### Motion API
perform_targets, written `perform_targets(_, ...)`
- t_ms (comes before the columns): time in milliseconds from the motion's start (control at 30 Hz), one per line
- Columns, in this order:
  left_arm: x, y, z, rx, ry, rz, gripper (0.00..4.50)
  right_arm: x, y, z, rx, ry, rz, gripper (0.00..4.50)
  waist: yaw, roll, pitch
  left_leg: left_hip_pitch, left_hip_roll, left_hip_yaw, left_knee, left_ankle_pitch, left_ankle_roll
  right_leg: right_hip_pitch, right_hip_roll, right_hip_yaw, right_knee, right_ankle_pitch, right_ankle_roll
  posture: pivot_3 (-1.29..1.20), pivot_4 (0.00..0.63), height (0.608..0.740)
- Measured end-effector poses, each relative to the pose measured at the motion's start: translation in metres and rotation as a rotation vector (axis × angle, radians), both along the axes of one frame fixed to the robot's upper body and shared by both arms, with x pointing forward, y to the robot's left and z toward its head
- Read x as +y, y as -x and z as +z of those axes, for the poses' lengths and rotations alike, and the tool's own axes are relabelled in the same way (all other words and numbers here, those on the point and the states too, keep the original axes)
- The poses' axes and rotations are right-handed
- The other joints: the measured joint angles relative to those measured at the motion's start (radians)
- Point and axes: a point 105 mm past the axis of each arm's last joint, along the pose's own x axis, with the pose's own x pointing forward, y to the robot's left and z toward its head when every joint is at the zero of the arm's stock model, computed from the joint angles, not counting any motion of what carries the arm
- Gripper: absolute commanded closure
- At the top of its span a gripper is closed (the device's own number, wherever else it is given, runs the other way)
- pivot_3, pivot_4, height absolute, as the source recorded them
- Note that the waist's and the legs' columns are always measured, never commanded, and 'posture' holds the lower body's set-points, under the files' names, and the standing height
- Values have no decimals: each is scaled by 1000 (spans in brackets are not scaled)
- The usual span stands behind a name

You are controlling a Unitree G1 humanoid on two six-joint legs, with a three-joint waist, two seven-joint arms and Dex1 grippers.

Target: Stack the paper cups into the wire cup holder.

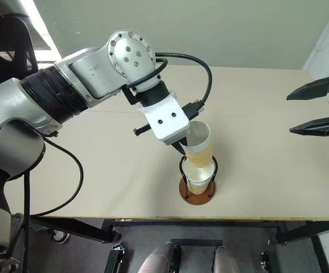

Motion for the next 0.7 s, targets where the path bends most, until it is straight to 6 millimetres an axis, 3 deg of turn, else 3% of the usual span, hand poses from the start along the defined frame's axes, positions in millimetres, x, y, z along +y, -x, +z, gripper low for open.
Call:
perform_targets(300, -1, 8, -3, 22, -10, -29, 4492, 0, 0, -1, 7, 7, -4, 1208, 0, 0, 0, 0, 0, 0, 0, -1, -1, 0, 0, 0, 0, 0, 0, 0, 150, 740)
perform_targets(700, -2, 0, -15, -2, -55, -33, 4492, 7, -2, -1, 12, 3, 10, 1208, 0, 0, 0, 0, 0, 0, 1, -1, -1, 0, 0, 0, 0, 0, 0, 0, 150, 740)
